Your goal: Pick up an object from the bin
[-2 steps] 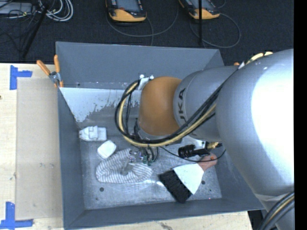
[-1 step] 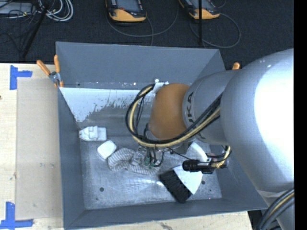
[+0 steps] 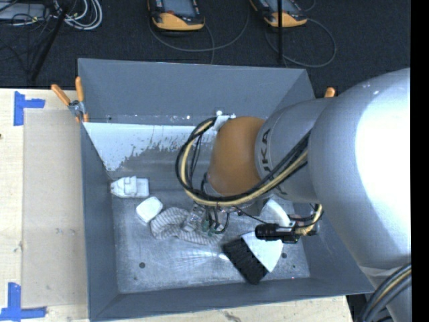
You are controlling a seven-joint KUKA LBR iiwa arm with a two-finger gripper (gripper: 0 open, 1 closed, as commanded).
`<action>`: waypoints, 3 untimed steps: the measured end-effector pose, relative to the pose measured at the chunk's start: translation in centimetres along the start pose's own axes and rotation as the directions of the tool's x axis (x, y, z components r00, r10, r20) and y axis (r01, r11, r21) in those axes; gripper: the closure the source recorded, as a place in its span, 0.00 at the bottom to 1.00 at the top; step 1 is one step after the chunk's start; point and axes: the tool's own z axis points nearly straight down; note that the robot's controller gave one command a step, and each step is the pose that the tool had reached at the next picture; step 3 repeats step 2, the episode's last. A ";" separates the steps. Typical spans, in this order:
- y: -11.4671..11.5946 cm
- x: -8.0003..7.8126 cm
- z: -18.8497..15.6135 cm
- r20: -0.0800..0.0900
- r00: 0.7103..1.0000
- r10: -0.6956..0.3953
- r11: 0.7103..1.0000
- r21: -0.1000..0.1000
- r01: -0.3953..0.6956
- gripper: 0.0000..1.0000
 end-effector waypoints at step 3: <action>0.0 0.2 -0.7 -0.005 1.000 -0.004 1.000 0.011 0.004 1.00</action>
Offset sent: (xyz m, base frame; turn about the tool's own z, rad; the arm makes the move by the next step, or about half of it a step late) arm 0.0000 0.0000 0.0680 0.0000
